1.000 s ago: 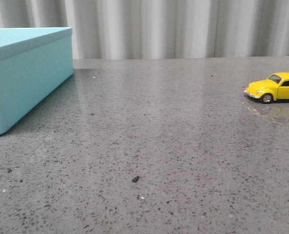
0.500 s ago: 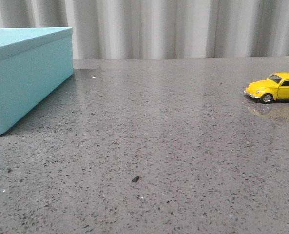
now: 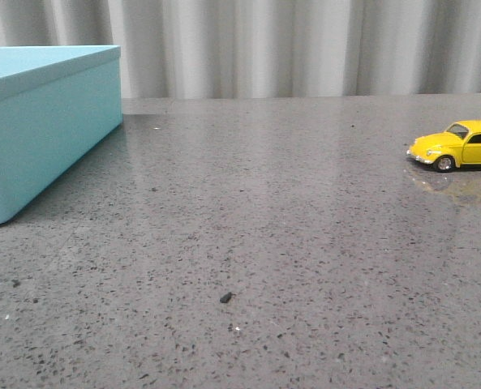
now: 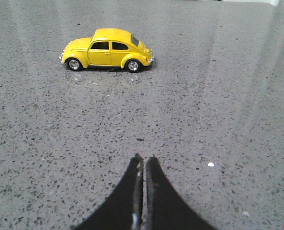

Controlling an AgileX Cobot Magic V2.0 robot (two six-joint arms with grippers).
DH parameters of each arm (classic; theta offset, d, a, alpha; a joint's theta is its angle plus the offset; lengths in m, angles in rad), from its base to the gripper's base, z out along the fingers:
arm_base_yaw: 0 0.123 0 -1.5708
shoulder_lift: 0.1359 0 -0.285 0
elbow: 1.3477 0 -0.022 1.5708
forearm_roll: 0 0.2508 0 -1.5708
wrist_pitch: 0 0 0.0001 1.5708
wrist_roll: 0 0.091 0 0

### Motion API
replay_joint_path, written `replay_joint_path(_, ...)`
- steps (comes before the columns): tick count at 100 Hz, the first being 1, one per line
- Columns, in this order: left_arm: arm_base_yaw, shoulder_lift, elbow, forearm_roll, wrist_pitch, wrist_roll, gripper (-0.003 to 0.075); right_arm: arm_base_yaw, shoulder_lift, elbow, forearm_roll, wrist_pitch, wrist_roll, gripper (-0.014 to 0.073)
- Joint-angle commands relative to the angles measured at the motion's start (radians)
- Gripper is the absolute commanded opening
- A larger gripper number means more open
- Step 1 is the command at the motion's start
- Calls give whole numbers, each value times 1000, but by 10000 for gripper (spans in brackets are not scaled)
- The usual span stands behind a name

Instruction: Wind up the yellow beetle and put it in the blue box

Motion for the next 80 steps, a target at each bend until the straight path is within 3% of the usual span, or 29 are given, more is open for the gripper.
replay_joint_path(1,2,21,-34,-1,-98,-1,-21,-7,-14,22,-4,-15,-3,-61)
replay_joint_path(40,2,21,-29,-1,-108,-1,-21,-7,-14,22,-4,-32,-3,-61)
replay_joint_path(80,2,21,-29,-1,-173,-1,-21,-7,-14,22,-4,-191,-3,-61)
